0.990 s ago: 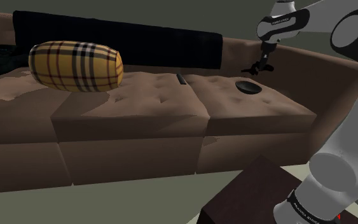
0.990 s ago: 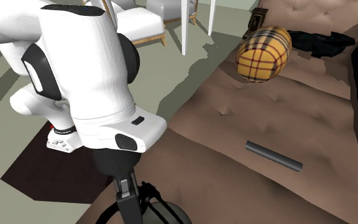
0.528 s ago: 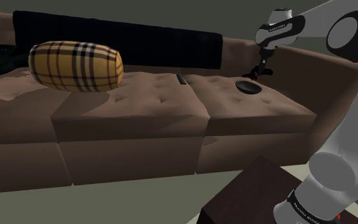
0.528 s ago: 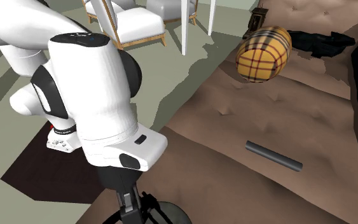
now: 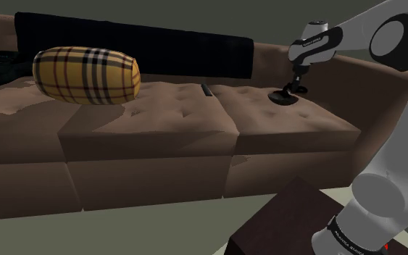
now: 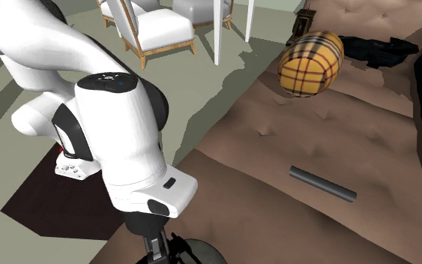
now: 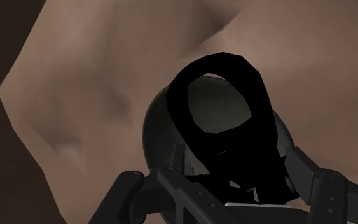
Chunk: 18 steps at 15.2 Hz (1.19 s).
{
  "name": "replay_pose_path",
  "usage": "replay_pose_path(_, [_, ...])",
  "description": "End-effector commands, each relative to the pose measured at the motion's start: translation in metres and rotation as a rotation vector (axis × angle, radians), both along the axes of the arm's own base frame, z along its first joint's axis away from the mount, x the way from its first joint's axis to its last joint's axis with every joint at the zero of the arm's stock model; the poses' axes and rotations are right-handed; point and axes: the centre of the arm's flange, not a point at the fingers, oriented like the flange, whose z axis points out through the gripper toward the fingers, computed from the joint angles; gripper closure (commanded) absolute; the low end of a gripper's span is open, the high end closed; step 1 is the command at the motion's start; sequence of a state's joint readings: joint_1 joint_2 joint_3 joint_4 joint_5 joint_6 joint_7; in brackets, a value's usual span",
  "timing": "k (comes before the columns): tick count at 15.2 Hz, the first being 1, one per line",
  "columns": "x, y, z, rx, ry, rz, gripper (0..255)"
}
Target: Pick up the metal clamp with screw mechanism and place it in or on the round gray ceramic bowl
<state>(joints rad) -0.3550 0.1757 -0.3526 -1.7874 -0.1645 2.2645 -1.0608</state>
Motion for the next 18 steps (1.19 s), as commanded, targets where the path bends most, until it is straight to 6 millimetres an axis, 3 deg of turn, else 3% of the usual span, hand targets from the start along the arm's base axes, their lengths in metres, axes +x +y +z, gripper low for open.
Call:
replay_pose_path(1, [0.000, 0.001, -0.010, 0.000, 0.000, 0.000, 255])
replay_pose_path(3, [0.000, 0.001, -0.024, 0.000, 0.000, 0.000, 255])
replay_pose_path(11, [0.000, 0.001, -0.024, 0.000, 0.000, 0.000, 255])
replay_pose_path(12, [0.000, 0.001, -0.024, 0.000, 0.000, 0.000, 0])
replay_pose_path(17, [0.000, 0.001, -0.024, 0.000, 0.000, 0.000, 0])
replay_pose_path(18, [-0.001, 0.005, -0.012, 0.000, 0.000, 0.000, 0])
